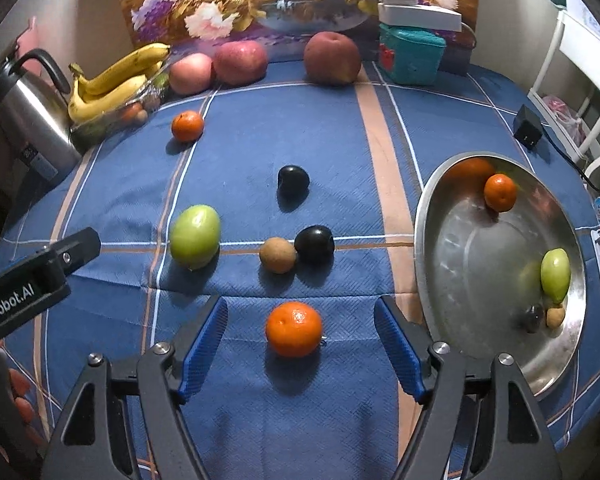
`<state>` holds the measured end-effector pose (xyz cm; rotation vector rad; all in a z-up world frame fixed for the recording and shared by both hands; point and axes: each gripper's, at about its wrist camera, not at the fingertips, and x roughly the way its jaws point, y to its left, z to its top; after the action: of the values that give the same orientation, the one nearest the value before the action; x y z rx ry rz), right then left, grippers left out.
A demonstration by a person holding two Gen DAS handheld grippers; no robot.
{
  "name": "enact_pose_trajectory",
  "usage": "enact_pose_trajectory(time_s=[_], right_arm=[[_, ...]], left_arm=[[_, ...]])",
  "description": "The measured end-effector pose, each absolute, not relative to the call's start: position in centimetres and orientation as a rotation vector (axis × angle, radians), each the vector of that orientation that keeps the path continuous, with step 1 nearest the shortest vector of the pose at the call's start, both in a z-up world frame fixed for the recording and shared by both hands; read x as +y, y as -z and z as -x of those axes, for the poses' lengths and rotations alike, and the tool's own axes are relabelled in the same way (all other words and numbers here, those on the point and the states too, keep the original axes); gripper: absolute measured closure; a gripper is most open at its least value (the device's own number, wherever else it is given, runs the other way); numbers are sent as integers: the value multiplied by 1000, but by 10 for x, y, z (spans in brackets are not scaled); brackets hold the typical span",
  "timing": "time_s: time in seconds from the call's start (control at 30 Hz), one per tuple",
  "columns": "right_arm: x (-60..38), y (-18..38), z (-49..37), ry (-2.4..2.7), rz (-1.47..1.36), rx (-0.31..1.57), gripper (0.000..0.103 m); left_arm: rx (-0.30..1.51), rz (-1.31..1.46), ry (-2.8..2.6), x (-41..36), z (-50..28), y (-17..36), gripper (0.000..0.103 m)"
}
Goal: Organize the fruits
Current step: 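Lower the right tool onto the tangerine and close it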
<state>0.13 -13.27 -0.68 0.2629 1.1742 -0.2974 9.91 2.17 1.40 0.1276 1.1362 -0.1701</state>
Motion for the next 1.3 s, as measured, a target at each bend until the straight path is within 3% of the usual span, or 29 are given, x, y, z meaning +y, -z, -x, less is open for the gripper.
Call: enact_pose_trajectory(time_s=[0.13, 0.93, 1.0, 1.07, 1.3], right_arm=[[-133, 14, -3, 298, -258, 1187, 12], [-147, 51, -9, 295, -407, 1277, 13], [-147, 50, -8, 290, -409, 1272, 17], [-145, 50, -9, 278, -410, 1272, 29], [-139, 50, -13, 251, -402, 1280, 52]], left_arm=[[1171, -142, 182, 16, -100, -4, 0], [1288, -156, 248, -5, -107, 39, 0], [1283, -155, 255, -7, -108, 37, 0], [1278, -151, 257, -8, -110, 36, 0], [1250, -138, 267, -8, -111, 25, 0]])
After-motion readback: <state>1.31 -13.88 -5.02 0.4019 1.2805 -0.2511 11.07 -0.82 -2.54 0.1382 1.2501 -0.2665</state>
